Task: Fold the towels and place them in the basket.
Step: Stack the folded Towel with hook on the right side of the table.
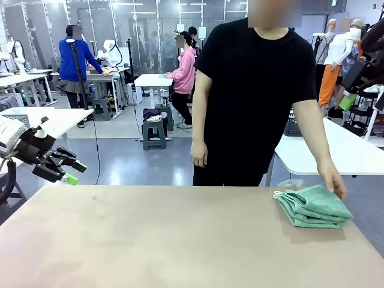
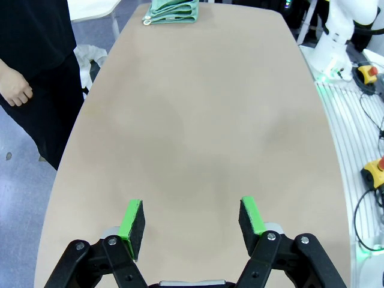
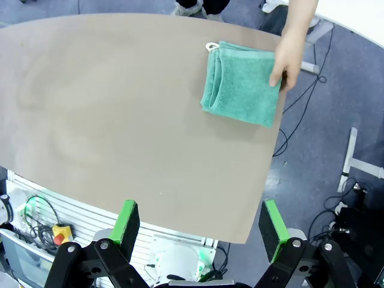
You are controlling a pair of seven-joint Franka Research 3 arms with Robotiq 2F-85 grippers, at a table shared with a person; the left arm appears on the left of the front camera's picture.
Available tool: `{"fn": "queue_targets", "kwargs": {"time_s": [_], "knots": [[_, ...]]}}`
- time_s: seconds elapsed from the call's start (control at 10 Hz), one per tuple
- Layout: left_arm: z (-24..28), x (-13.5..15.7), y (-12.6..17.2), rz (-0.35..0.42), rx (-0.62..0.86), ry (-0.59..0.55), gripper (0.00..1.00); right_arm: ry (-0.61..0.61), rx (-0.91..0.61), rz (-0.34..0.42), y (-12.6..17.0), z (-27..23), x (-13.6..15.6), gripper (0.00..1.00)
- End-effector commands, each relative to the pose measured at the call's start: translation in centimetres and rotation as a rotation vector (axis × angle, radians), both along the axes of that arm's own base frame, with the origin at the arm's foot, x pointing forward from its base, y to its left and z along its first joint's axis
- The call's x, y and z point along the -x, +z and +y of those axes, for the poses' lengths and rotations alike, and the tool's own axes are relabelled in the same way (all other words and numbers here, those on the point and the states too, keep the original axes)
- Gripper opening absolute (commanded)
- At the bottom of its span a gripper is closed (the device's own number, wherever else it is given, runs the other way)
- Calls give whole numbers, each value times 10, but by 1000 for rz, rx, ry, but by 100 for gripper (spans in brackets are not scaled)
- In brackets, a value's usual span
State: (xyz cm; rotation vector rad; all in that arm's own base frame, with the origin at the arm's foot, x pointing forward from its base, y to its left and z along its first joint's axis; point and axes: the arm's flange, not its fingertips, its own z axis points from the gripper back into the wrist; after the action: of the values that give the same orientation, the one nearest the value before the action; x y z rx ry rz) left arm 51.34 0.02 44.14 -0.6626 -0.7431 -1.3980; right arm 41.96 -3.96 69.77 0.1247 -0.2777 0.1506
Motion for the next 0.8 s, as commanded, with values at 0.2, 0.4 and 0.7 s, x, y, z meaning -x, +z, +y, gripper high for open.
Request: {"fn": "queue_targets", "kwargs": {"time_s": [0.2, 0.4, 0.7], "knots": [[1, 1, 1, -1, -3, -2, 80, 0, -15, 0, 2, 1, -3, 100], [1, 1, 1, -1, -3, -2, 80, 0, -15, 0, 2, 1, -3, 100], [1, 1, 1, -1, -3, -2, 80, 0, -15, 0, 2, 1, -3, 100]]}}
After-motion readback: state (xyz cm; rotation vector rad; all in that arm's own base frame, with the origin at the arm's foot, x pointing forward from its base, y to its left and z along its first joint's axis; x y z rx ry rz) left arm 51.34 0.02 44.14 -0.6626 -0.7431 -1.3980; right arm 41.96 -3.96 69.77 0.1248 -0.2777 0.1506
